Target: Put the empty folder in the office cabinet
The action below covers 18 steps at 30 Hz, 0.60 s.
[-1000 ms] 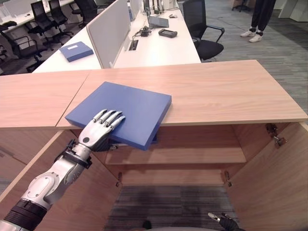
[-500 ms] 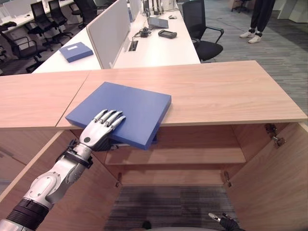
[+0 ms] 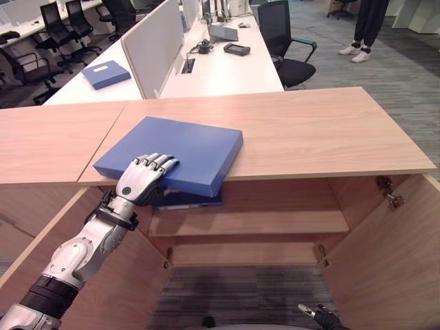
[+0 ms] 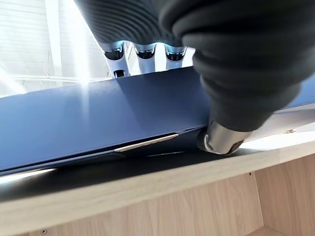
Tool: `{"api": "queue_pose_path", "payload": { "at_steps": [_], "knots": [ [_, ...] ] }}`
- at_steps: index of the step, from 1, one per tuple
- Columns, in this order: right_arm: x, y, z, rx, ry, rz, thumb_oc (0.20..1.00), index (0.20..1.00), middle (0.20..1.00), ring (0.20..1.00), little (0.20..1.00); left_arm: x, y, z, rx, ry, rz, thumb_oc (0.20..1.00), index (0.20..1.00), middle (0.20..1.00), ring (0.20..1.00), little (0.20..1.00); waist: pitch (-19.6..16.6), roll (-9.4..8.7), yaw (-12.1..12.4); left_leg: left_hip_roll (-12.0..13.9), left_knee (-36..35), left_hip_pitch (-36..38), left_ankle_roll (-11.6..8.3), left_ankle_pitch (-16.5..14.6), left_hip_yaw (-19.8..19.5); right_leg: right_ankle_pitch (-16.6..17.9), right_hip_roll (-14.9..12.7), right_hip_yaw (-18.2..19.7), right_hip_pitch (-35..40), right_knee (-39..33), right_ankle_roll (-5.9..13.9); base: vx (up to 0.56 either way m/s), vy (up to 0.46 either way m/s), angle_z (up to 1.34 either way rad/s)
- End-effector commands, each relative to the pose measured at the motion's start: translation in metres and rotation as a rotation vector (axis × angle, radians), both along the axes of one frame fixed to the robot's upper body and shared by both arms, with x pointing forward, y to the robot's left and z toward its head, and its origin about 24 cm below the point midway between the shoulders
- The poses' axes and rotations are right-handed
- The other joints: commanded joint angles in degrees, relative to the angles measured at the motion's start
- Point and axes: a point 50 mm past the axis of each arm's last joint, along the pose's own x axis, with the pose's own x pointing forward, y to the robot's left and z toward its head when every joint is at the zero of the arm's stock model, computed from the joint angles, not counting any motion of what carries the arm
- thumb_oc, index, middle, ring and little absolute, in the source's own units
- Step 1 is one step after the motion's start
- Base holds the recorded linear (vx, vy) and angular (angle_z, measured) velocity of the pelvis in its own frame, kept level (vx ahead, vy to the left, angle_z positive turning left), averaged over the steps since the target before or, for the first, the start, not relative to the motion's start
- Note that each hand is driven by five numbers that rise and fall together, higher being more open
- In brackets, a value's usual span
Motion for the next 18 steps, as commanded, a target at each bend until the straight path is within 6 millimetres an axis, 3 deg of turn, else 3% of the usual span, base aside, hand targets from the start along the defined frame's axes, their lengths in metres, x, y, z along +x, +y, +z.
{"api": "queue_pose_path", "payload": {
  "at_steps": [1, 8, 9, 10, 17, 18],
  "knots": [
    [0.029, 0.004, 0.005, 0.016, -0.073, -0.044, 1.000, 1.000, 1.000, 1.000, 1.000, 0.013, 0.003, 0.015, 0.008, -0.043, 0.025, 0.200, 0.200, 0.200, 0.200, 0.200, 2.9, -0.74, -0.5, 4.3, 0.7, 3.5, -3.97, -6.2, 0.3, -3.4, -2.7, -0.3, 1.7, 0.8, 4.86, 0.00, 0.000, 0.00],
    [0.028, 0.004, 0.004, 0.017, -0.069, -0.052, 1.000, 1.000, 1.000, 1.000, 1.000, 0.011, 0.005, 0.018, -0.001, -0.057, 0.033, 0.200, 0.200, 0.200, 0.200, 0.200, 2.7, -0.75, -0.3, 4.4, 0.7, 3.5, -3.95, -6.2, 0.3, -3.5, -2.7, -0.4, 1.8, 0.8, 4.83, 0.00, 0.000, 0.00],
    [0.027, 0.004, 0.004, 0.019, -0.066, -0.055, 1.000, 1.000, 1.000, 1.000, 1.000, 0.010, 0.007, 0.026, -0.010, -0.085, 0.034, 0.200, 0.200, 0.200, 0.200, 0.200, 2.6, -0.76, -0.2, 4.4, 0.7, 3.6, -3.99, -6.2, 0.3, -3.6, -2.7, -0.5, 2.0, 0.8, 4.85, 0.00, 0.000, 0.00],
    [0.026, 0.006, 0.003, 0.023, -0.063, -0.055, 1.000, 1.000, 1.000, 1.000, 1.000, 0.011, 0.014, 0.048, -0.078, -0.181, 0.059, 0.200, 0.200, 0.200, 0.200, 0.200, 2.3, -0.80, 0.0, 4.3, 0.7, 3.7, -4.07, -6.3, 0.3, -3.6, -2.8, -0.5, 2.1, 0.8, 4.80, 0.00, 0.000, 0.00],
    [0.029, 0.009, 0.003, 0.033, -0.073, -0.052, 1.000, 1.000, 1.000, 1.000, 1.000, 0.011, 0.026, 0.077, -0.234, -0.320, 0.099, 0.200, 0.200, 0.200, 0.200, 0.200, 2.2, -0.87, 0.0, 4.3, 0.7, 3.8, -4.14, -6.2, 0.3, -3.7, -2.9, -0.6, 2.5, 0.7, 4.70, 0.00, 0.000, 0.00],
    [0.031, 0.011, 0.003, 0.039, -0.081, -0.052, 1.000, 1.000, 1.000, 1.000, 1.000, 0.010, 0.031, 0.089, -0.311, -0.378, 0.107, 0.200, 0.200, 0.200, 0.200, 0.200, 2.0, -0.88, 0.2, 4.2, 0.7, 3.8, -4.18, -6.2, 0.2, -3.6, -2.9, -0.7, 2.5, 0.7, 4.66, 0.00, 0.000, 0.00]
  ]
}}
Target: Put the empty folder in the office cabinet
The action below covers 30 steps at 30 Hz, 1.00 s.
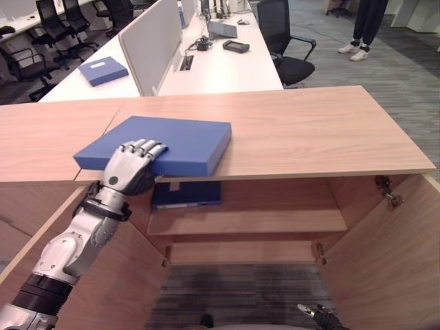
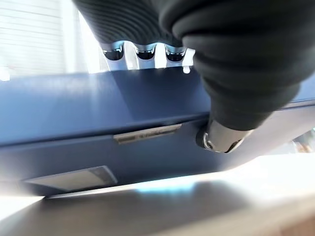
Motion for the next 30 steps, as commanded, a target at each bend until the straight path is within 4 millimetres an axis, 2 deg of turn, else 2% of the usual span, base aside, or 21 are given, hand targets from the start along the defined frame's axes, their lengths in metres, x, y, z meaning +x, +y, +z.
{"api": "queue_pose_path", "payload": {
  "at_steps": [1, 8, 15, 18, 20, 21, 30],
  "knots": [
    [0.031, 0.008, 0.004, 0.031, -0.081, -0.049, 1.000, 1.000, 1.000, 1.000, 1.000, 0.007, 0.013, 0.057, -0.210, -0.271, 0.031, 0.200, 0.200, 0.200, 0.200, 0.200, 1.6, -0.15, 0.1, 4.2, 0.7, 4.0, -4.21, -6.2, 0.2, -3.7, -3.0, -0.7, 2.6, 0.7, 4.72, 0.00, 0.000, 0.00],
    [0.040, 0.012, 0.006, 0.052, -0.114, -0.037, 1.000, 1.000, 1.000, 1.000, 1.000, -0.001, 0.026, 0.087, -0.384, -0.411, 0.013, 0.200, 0.200, 0.200, 0.200, 0.200, 1.1, -0.12, 0.4, 4.0, 0.7, 3.9, -4.28, -6.1, 0.1, -3.7, -3.0, -1.0, 2.9, 0.7, 4.64, 0.00, -0.001, 0.00],
    [0.047, 0.013, 0.008, 0.063, -0.133, -0.017, 1.000, 1.000, 1.000, 1.000, 1.000, -0.011, 0.027, 0.101, -0.563, -0.462, -0.082, 0.200, 0.200, 0.200, 0.200, 0.200, 1.0, -0.19, 0.8, 4.1, 0.7, 3.7, -4.27, -6.0, 0.1, -3.6, -3.1, -1.0, 2.7, 0.7, 4.54, 0.00, 0.000, 0.00],
    [0.049, 0.011, 0.010, 0.065, -0.143, -0.016, 1.000, 1.000, 1.000, 1.000, 1.000, -0.018, 0.020, 0.105, -0.716, -0.466, -0.217, 0.200, 0.200, 0.200, 0.200, 0.200, 1.0, -0.23, 1.0, 4.0, 0.7, 3.6, -4.19, -5.9, -0.1, -3.6, -3.2, -1.2, 2.8, 0.8, 4.48, 0.00, 0.000, 0.00],
    [0.050, 0.011, 0.010, 0.067, -0.147, -0.016, 1.000, 1.000, 1.000, 1.000, 1.000, -0.020, 0.018, 0.106, -0.751, -0.455, -0.254, 0.200, 0.200, 0.200, 0.200, 0.200, 1.0, -0.20, 1.0, 4.1, 0.7, 3.6, -4.18, -5.9, -0.2, -3.5, -3.2, -1.3, 2.8, 0.8, 4.47, 0.00, -0.004, 0.02],
    [0.052, 0.012, 0.011, 0.072, -0.153, -0.013, 1.000, 1.000, 1.000, 1.000, 1.000, -0.023, 0.014, 0.105, -0.832, -0.428, -0.332, 0.200, 0.200, 0.200, 0.200, 0.200, 1.0, -0.24, 1.1, 4.1, 0.7, 3.5, -4.15, -5.9, -0.3, -3.5, -3.2, -1.3, 2.8, 0.8, 4.43, 0.00, 0.000, 0.00],
    [0.057, 0.011, 0.012, 0.080, -0.148, 0.019, 1.000, 1.000, 1.000, 1.000, 1.000, -0.031, 0.013, 0.111, -1.077, -0.314, -0.597, 0.200, 0.200, 0.200, 0.200, 0.200, 1.0, -0.03, 1.9, 4.0, 0.7, 3.2, -4.06, -5.8, -0.8, -3.6, -3.2, -1.7, 2.9, 0.8, 4.28, 0.00, 0.000, 0.00]
  ]
}}
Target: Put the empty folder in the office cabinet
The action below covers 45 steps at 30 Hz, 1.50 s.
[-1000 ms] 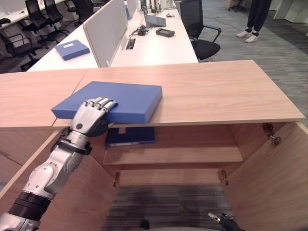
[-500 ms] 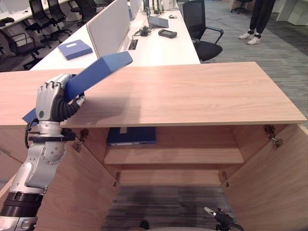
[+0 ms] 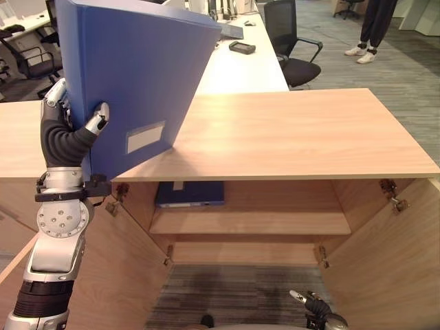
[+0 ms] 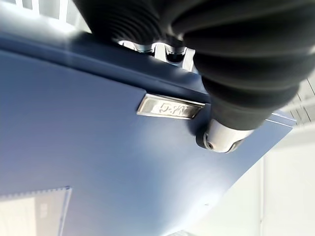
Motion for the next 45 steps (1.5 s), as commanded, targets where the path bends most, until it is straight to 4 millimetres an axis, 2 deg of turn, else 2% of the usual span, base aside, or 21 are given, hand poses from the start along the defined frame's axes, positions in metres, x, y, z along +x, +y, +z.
{"api": "queue_pose_path", "payload": {
  "at_steps": [1, 8, 11, 16, 22, 26, 34, 37, 38, 40, 42, 43, 45],
  "knots": [
    [0.030, -0.002, 0.008, 0.008, -0.065, 0.020, 1.000, 1.000, 1.000, 1.000, 1.000, -0.012, -0.004, 0.047, -0.094, -0.246, -0.182, 0.200, 0.200, 0.200, 0.200, 0.200, 1.1, -0.45, 0.8, 4.0, 0.7, 3.1, -4.08, -5.7, -0.2, -3.6, -3.3, -1.1, 2.3, 0.8, 4.31, 0.00, -0.002, 0.04],
    [0.026, -0.004, 0.006, 0.016, -0.029, 0.031, 1.000, 1.000, 1.000, 1.000, 1.000, -0.009, -0.003, 0.041, -0.236, -0.169, -0.450, 0.200, 0.200, 0.200, 0.200, 0.200, 1.1, -0.28, 1.1, 4.0, 0.7, 3.0, -3.99, -5.7, -0.2, -3.6, -3.2, -1.1, 2.4, 0.9, 4.26, 0.00, 0.001, 0.04],
    [0.024, -0.004, 0.005, 0.019, -0.013, 0.036, 1.000, 1.000, 1.000, 1.000, 1.000, -0.010, 0.002, 0.043, -0.229, -0.150, -0.474, 0.200, 0.200, 0.200, 0.200, 0.200, 1.0, -0.20, 1.3, 4.0, 0.7, 3.1, -3.96, -5.8, -0.3, -3.6, -3.1, -1.1, 2.5, 0.9, 4.27, 0.00, 0.000, 0.00],
    [0.023, -0.004, 0.003, 0.017, 0.019, 0.076, 1.000, 1.000, 1.000, 1.000, 1.000, -0.001, -0.003, 0.042, -0.255, -0.016, -0.663, 0.200, 0.200, 0.200, 0.200, 0.200, 0.7, -0.01, 1.4, 3.9, 0.7, 3.1, -3.87, -5.7, -0.3, -3.5, -3.2, -1.2, 2.6, 1.1, 4.51, 0.00, 0.000, 0.00],
    [0.032, -0.004, 0.007, 0.010, 0.002, 0.096, 1.000, 1.000, 1.000, 1.000, 1.000, 0.008, -0.023, 0.041, -0.180, 0.107, -0.772, 0.200, 0.200, 0.200, 0.200, 0.200, 0.6, -0.04, 1.4, 3.8, 0.7, 3.0, -3.65, -5.6, -0.3, -3.2, -3.4, -1.1, 2.4, 1.3, 4.74, 0.00, 0.000, 0.00],
    [0.041, -0.002, 0.010, 0.002, -0.017, 0.114, 1.000, 1.000, 1.000, 1.000, 1.000, 0.010, -0.050, 0.041, -0.110, 0.168, -0.876, 0.200, 0.200, 0.200, 0.200, 0.200, 0.8, -0.29, 1.4, 3.8, 0.7, 3.0, -3.47, -5.7, -0.3, -3.1, -3.4, -1.1, 2.3, 1.4, 4.85, 0.00, 0.000, 0.00],
    [0.058, 0.008, 0.016, 0.039, -0.090, 0.133, 1.000, 1.000, 1.000, 1.000, 1.000, 0.010, -0.044, 0.033, -0.103, 0.226, -0.848, 0.200, 0.200, 0.200, 0.200, 0.200, 1.1, -0.57, 1.8, 3.8, 0.7, 3.0, -3.45, -5.7, 0.0, -3.0, -3.5, -0.7, 2.2, 1.4, 4.96, 0.00, 0.000, 0.00],
    [0.074, 0.016, 0.025, 0.083, -0.176, 0.139, 1.000, 1.000, 1.000, 1.000, 1.000, 0.008, -0.040, 0.022, -0.104, 0.253, -0.808, 0.200, 0.200, 0.200, 0.200, 0.200, 1.3, -0.84, 1.9, 3.9, 0.7, 3.0, -3.52, -5.6, 0.2, -3.0, -3.6, -0.5, 2.1, 1.3, 4.95, 0.00, 0.000, 0.00],
    [0.074, 0.016, 0.025, 0.083, -0.175, 0.140, 1.000, 1.000, 1.000, 1.000, 1.000, 0.008, -0.040, 0.022, -0.105, 0.254, -0.807, 0.200, 0.200, 0.200, 0.200, 0.200, 1.2, -0.83, 1.9, 3.9, 0.7, 3.0, -3.52, -5.6, 0.2, -3.0, -3.6, -0.5, 2.1, 1.4, 4.95, -0.01, -0.001, -0.03],
    [0.101, 0.030, 0.049, 0.145, -0.360, 0.183, 1.000, 1.000, 1.000, 1.000, 1.000, 0.006, -0.035, 0.004, -0.134, 0.272, -0.741, 0.200, 0.200, 0.200, 0.200, 0.200, 1.5, -1.29, 1.7, 4.0, 0.7, 3.2, -3.55, -5.7, 0.5, -3.0, -3.6, -0.4, 1.9, 1.4, 4.90, -0.01, 0.005, -0.04],
    [0.110, 0.034, 0.063, 0.186, -0.444, 0.216, 1.000, 1.000, 1.000, 1.000, 1.000, 0.005, -0.033, -0.004, -0.132, 0.295, -0.724, 0.200, 0.200, 0.200, 0.200, 0.200, 1.6, -1.41, 1.6, 4.0, 0.7, 3.3, -3.59, -5.7, 0.7, -3.0, -3.7, -0.3, 1.9, 1.4, 4.88, -0.01, 0.003, -0.05],
    [0.110, 0.034, 0.063, 0.186, -0.443, 0.217, 1.000, 1.000, 1.000, 1.000, 1.000, 0.005, -0.033, -0.005, -0.133, 0.295, -0.724, 0.200, 0.200, 0.200, 0.200, 0.200, 1.6, -1.36, 1.5, 4.0, 0.7, 3.3, -3.59, -5.7, 0.7, -3.0, -3.7, -0.3, 1.9, 1.4, 4.88, 0.00, -0.003, -0.04],
    [0.118, 0.036, 0.082, 0.263, -0.546, 0.271, 1.000, 1.000, 1.000, 1.000, 1.000, 0.006, -0.032, -0.017, -0.139, 0.335, -0.722, 0.200, 0.200, 0.200, 0.200, 0.200, 1.6, -1.70, 1.3, 4.1, 0.7, 3.3, -3.62, -5.7, 0.8, -3.0, -3.7, -0.3, 1.9, 1.4, 4.83, 0.00, 0.000, 0.00]
  ]
}}
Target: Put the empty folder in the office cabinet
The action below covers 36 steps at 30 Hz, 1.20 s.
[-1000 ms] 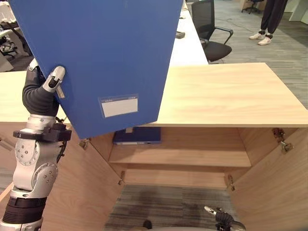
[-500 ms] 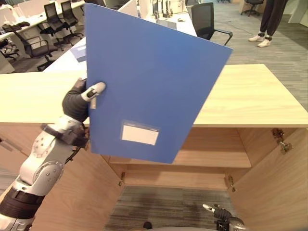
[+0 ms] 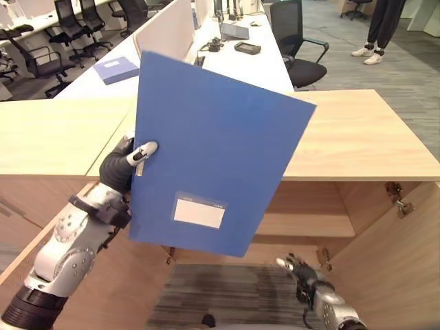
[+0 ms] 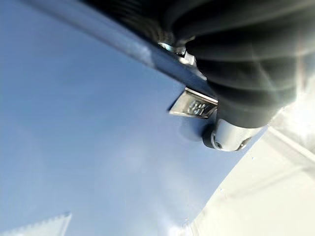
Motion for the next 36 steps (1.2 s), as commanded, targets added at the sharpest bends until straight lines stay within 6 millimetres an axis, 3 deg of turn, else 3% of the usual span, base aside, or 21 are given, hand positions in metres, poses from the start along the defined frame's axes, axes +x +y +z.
{"api": "queue_pose_path", "payload": {
  "at_steps": [1, 2, 4, 9, 13, 19, 26, 36],
  "knots": [
    [0.029, 0.000, 0.029, 0.076, -0.156, 0.062, 1.000, 1.000, 1.000, 1.000, 1.000, 0.005, 0.004, 0.036, 0.016, -0.192, 0.004, 0.200, 0.200, 0.200, 0.200, 0.200, 2.0, -0.76, 0.5, 4.0, 0.7, 3.3, -3.61, -5.7, 0.9, -3.1, -3.9, -0.2, 1.9, 1.3, 4.92, 0.00, 0.000, 0.00],
    [0.035, 0.000, 0.042, 0.110, -0.212, 0.105, 1.000, 1.000, 1.000, 1.000, 1.000, 0.005, 0.003, 0.030, 0.044, -0.175, -0.008, 0.200, 0.200, 0.200, 0.200, 0.200, 2.1, -1.10, 0.5, 4.0, 0.7, 3.2, -3.67, -5.7, 1.0, -3.1, -3.9, -0.3, 1.9, 1.3, 4.94, 0.00, 0.000, 0.00],
    [0.035, -0.002, 0.046, 0.123, -0.227, 0.119, 1.000, 1.000, 1.000, 1.000, 1.000, 0.005, 0.004, 0.027, 0.055, -0.168, -0.008, 0.200, 0.200, 0.200, 0.200, 0.200, 2.0, -1.08, 0.4, 4.0, 0.7, 3.3, -3.69, -5.7, 0.9, -3.1, -3.9, -0.4, 2.0, 1.4, 4.93, 0.00, 0.000, 0.00],
    [0.046, -0.005, 0.084, 0.236, -0.376, 0.213, 1.000, 1.000, 1.000, 1.000, 1.000, 0.006, 0.008, 0.016, 0.085, -0.139, -0.010, 0.200, 0.200, 0.200, 0.200, 0.200, 1.8, -1.46, 0.1, 4.1, 0.7, 3.3, -3.75, -5.6, 1.0, -3.1, -4.0, -0.6, 2.0, 1.4, 5.03, 0.00, 0.000, 0.00],
    [0.052, -0.003, 0.102, 0.291, -0.439, 0.278, 1.000, 1.000, 1.000, 1.000, 1.000, 0.006, 0.010, 0.013, 0.104, -0.140, -0.009, 0.200, 0.200, 0.200, 0.200, 0.200, 1.5, -1.40, -0.1, 4.2, 0.7, 3.3, -3.80, -5.6, 1.2, -3.0, -4.0, -0.5, 1.9, 1.3, 5.09, 0.00, 0.000, 0.00],
    [0.054, 0.013, 0.109, 0.401, -0.463, 0.329, 1.000, 1.000, 1.000, 1.000, 1.000, 0.007, 0.009, 0.014, 0.117, -0.151, -0.024, 0.200, 0.200, 0.200, 0.200, 0.200, 1.4, -1.44, 0.0, 4.2, 0.7, 3.2, -3.87, -5.5, 1.3, -2.8, -4.0, -0.3, 1.8, 1.1, 5.15, 0.00, 0.000, 0.00],
    [0.057, 0.049, 0.133, 0.481, -0.521, 0.559, 1.000, 1.000, 1.000, 1.000, 1.000, 0.011, -0.002, 0.024, 0.141, -0.214, -0.079, 0.200, 0.200, 0.200, 0.200, 0.200, 1.3, -1.78, 0.0, 4.4, 0.7, 2.8, -4.02, -5.2, 1.5, -2.6, -3.9, -0.1, 1.5, 0.8, 5.14, 0.00, 0.000, 0.00],
    [0.061, 0.069, 0.151, 0.484, -0.585, 0.661, 1.000, 1.000, 1.000, 1.000, 1.000, 0.013, 0.000, 0.041, 0.169, -0.307, -0.031, 0.200, 0.200, 0.200, 0.200, 0.200, 1.0, -2.14, 0.4, 4.7, 0.7, 2.8, -4.02, -5.2, 2.2, -2.5, -3.6, 0.2, 1.2, 0.5, 5.06, 0.00, -0.003, -0.03]
  ]
}}
